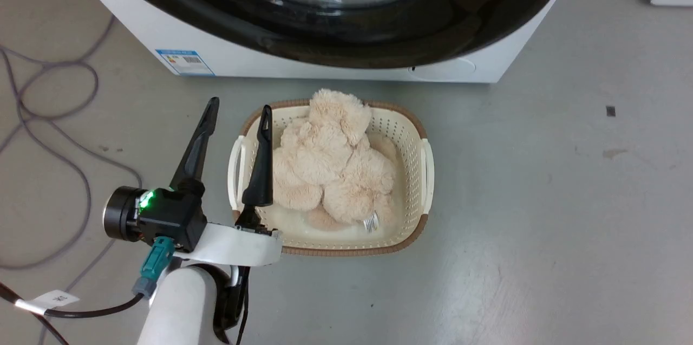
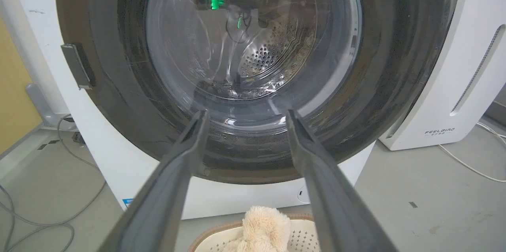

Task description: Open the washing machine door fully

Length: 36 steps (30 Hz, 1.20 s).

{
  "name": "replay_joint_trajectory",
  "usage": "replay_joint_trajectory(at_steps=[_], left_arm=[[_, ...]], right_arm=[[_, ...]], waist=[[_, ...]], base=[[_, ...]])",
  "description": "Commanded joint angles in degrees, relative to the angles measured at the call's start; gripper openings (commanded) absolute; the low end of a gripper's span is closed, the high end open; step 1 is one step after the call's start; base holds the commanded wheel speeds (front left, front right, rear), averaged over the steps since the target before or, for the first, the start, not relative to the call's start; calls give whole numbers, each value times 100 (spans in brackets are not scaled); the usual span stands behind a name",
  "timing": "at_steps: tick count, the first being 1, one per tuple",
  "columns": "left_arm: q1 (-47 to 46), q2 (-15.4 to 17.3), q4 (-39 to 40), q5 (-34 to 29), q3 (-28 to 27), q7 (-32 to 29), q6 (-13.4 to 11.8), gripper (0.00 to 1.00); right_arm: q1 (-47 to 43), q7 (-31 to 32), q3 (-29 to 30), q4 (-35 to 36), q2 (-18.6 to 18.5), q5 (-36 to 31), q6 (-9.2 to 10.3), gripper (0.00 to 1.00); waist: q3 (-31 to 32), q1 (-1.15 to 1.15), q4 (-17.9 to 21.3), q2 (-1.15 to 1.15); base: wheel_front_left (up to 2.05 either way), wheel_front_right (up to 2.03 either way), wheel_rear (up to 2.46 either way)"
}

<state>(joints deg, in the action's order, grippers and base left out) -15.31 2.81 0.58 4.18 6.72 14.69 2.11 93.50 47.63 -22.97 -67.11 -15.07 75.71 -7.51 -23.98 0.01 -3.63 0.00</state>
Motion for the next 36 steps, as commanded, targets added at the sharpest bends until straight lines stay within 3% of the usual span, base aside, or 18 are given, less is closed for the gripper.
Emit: replay_joint_trajectory(at_steps=[1,19,36], left_arm=[[-35,7,-11,28,12,30,-27,100],[387,7,-377,-40,-21,30,15,100],[1105,73,-828,-66,-39,30,33,100]], right_arm=[[21,75,-30,-23,6,59,2,0],[-1278,1098,-92,468,136,297,2,0],[-3087,1980,87,1650,389,878,2,0]], waist=[[58,-1,-3,0],[809,-1,57,0],[1853,-1,79,0]], base=[[0,0,0],[0,0,0],[0,0,0]])
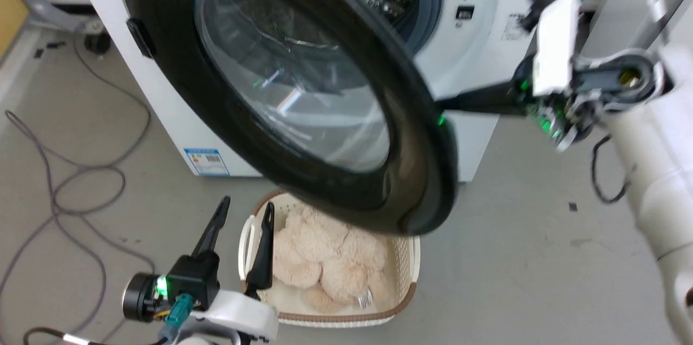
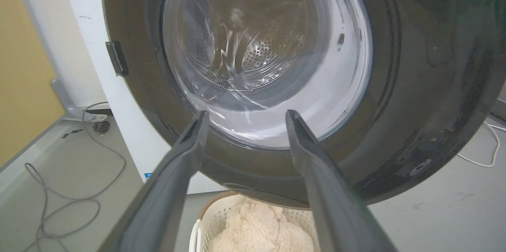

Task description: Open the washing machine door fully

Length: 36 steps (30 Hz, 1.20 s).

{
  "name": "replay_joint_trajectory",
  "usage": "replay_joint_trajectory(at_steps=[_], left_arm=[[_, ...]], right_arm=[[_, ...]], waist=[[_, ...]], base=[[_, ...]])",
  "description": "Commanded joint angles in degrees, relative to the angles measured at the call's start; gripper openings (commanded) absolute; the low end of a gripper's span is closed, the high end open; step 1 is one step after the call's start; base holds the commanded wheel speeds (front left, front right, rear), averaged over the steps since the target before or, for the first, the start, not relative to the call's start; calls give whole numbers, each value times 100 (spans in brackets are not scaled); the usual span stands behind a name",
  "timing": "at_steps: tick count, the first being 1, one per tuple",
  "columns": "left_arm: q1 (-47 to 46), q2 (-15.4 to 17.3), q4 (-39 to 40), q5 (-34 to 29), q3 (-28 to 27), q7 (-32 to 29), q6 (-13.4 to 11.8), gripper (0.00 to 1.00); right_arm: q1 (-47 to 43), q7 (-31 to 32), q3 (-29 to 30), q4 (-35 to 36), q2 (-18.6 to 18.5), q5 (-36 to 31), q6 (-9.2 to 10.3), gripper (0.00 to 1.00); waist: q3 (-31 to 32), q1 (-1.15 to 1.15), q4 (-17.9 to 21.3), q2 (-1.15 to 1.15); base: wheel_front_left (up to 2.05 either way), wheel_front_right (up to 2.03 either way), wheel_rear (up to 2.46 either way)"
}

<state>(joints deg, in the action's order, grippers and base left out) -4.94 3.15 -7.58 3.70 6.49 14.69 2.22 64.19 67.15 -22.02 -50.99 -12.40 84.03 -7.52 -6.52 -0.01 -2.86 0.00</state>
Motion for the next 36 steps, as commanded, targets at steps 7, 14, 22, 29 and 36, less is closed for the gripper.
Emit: replay_joint_trajectory(at_steps=[7,14,22,29,36], left_arm=[[318,77,-112,0,-32,30,1,100],[443,104,-148,15,-31,30,-17,100],[497,152,-183,20,-16,30,-33,100],[543,151,-204,46,12,30,-67,100],[575,145,-197,93,10,30,-100,100]], right_arm=[[-830,382,29,661,251,265,3,0],[-1345,617,-4,1267,314,355,3,0],[-2098,639,-81,2206,515,404,3,0],[-2794,353,59,2775,600,450,3,0],[-3641,-804,846,3459,584,472,3,0]], waist=[[415,1,-15,0],[553,1,-37,0],[621,1,-85,0],[707,1,-107,0],[741,1,-57,0]], base=[[0,0,0],[0,0,0],[0,0,0],[0,0,0],[0,0,0]])
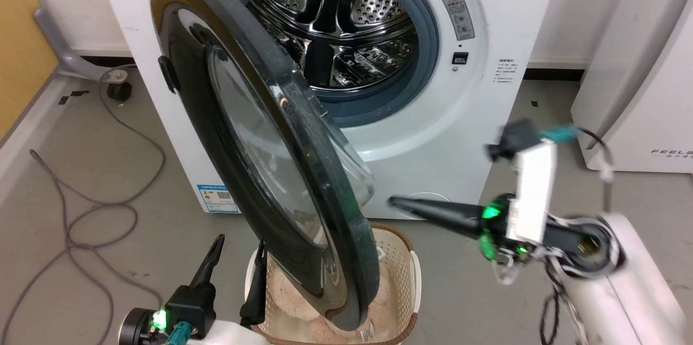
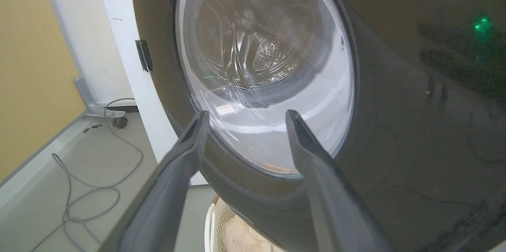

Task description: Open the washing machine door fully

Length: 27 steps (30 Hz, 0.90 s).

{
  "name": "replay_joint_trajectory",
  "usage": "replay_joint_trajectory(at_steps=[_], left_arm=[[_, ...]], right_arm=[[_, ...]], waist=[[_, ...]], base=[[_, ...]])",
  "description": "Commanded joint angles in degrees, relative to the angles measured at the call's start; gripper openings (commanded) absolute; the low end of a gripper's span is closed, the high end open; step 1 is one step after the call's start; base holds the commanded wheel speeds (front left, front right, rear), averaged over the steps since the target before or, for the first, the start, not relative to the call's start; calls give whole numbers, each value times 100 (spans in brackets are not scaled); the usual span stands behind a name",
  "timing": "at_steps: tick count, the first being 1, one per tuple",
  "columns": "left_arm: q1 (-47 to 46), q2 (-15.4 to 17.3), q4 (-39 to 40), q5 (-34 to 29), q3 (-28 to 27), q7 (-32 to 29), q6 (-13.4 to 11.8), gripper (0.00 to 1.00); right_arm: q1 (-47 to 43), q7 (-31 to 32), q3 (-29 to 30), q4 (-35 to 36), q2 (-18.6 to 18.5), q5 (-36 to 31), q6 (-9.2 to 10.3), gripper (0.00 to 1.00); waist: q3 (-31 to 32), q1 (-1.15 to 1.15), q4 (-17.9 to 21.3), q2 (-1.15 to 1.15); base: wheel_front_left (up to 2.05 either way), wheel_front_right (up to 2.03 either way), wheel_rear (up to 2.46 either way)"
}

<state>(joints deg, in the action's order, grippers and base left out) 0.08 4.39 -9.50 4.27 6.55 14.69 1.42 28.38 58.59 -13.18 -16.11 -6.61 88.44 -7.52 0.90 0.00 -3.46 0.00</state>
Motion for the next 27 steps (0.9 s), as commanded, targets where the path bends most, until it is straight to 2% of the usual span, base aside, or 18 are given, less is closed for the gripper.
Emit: replay_joint_trajectory(at_steps=[1,3,9,15,20,25,26,27], left_arm=[[78,23,-2,41,-3,30,-26,100],[90,32,10,52,-18,30,-39,100],[129,63,-1,71,-32,30,-53,100],[142,77,-26,93,-33,30,-61,100],[141,79,-39,115,-33,30,-71,100],[131,100,-38,136,-57,30,-83,100],[133,104,-34,140,-65,30,-88,100],[137,112,-18,150,-86,30,-108,100]], right_arm=[[-209,-167,95,114,-2,-1,3,22],[-540,-626,351,366,15,-86,3,100],[-1600,-1825,936,825,129,-449,3,100],[-2526,-3171,1356,990,265,-1186,3,100],[-2985,-4672,1652,894,328,-2530,3,100],[-3210,-5896,1994,870,361,-4053,3,100],[-3234,-6084,2048,917,364,-4405,3,100],[-3306,-6526,2190,1166,369,-5370,3,100]], waist=[[1,0,19,0],[-2,0,63,0],[21,0,180,0],[50,0,241,0],[79,0,265,0],[99,0,296,0],[104,0,307,0],[114,0,325,0]], base=[[0,0,0],[0,0,0],[0,0,0],[0,0,0],[0,0,0],[0,0,0],[0,0,0],[0,0,0]])
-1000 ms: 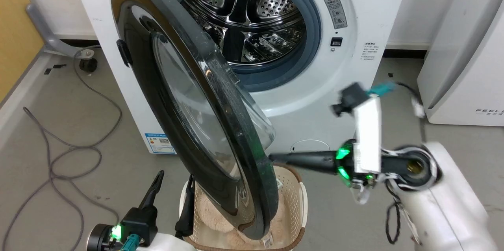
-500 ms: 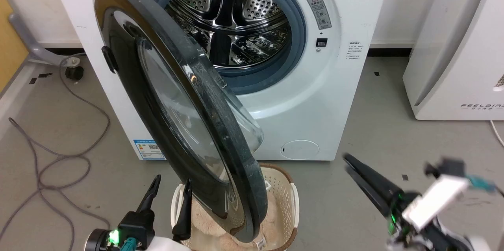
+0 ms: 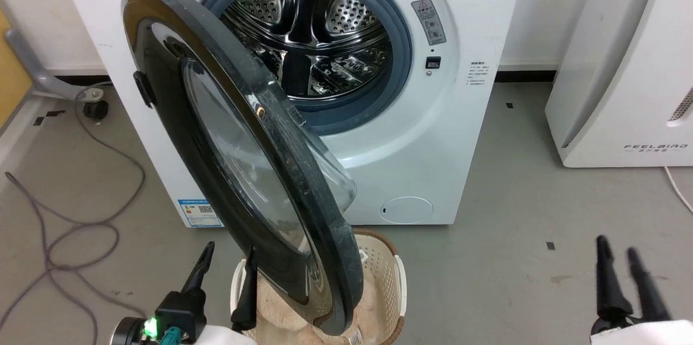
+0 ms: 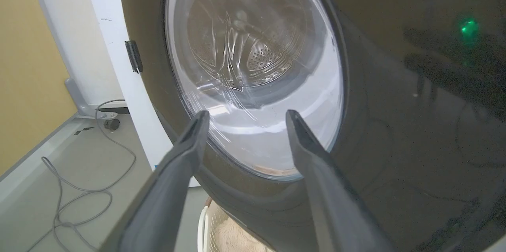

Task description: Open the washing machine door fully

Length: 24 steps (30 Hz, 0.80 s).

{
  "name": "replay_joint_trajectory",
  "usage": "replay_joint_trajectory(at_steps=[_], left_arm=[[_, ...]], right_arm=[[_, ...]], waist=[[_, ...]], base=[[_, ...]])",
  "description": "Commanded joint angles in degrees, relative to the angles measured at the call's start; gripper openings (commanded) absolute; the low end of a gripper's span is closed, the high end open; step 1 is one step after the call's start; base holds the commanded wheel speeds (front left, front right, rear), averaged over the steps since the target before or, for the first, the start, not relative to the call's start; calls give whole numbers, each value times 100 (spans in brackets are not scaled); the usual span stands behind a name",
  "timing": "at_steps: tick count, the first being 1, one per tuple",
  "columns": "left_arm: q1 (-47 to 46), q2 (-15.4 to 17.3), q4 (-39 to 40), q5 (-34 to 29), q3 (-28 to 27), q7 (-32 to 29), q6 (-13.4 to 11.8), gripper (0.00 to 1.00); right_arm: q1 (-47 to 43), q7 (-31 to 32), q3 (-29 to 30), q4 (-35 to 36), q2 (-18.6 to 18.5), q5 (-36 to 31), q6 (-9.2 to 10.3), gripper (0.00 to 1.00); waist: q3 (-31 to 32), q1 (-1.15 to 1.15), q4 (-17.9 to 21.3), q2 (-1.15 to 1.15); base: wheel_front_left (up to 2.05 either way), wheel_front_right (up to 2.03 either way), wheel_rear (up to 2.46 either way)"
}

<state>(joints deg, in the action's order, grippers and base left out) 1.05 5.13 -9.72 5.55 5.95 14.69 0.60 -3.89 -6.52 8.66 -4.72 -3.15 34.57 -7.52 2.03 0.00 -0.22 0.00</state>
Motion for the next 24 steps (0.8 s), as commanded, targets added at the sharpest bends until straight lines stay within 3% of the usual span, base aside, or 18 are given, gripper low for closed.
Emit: replay_joint_trajectory(at_steps=[1,6,11,16,22,23,24], left_arm=[[40,39,10,23,-33,30,-33,100],[30,46,31,35,-55,30,-54,100],[20,50,17,39,-49,30,-58,100],[-10,54,-22,42,-25,30,-46,100],[-22,68,-73,35,19,30,-26,100],[-23,72,-80,38,24,30,-22,70],[-22,77,-83,39,30,30,-18,33]], right_arm=[[-105,-121,27,132,24,-256,3,100],[-247,-336,13,747,25,-1732,3,100],[-479,-106,-323,1241,26,-2814,3,100],[-677,68,-573,1275,26,-3341,3,100],[-701,26,-586,1020,26,-3330,3,100],[-688,11,-586,991,26,-3322,3,100],[-673,0,-589,964,27,-3312,3,100]], waist=[[2,0,5,0],[-4,0,16,0],[-3,0,3,0],[-8,0,-27,0],[-13,0,-56,0],[-15,0,-56,0],[-18,0,-56,0]], base=[[0,0,0],[0,0,0],[0,0,0],[0,0,0],[0,0,0],[0,0,0],[0,0,0]])
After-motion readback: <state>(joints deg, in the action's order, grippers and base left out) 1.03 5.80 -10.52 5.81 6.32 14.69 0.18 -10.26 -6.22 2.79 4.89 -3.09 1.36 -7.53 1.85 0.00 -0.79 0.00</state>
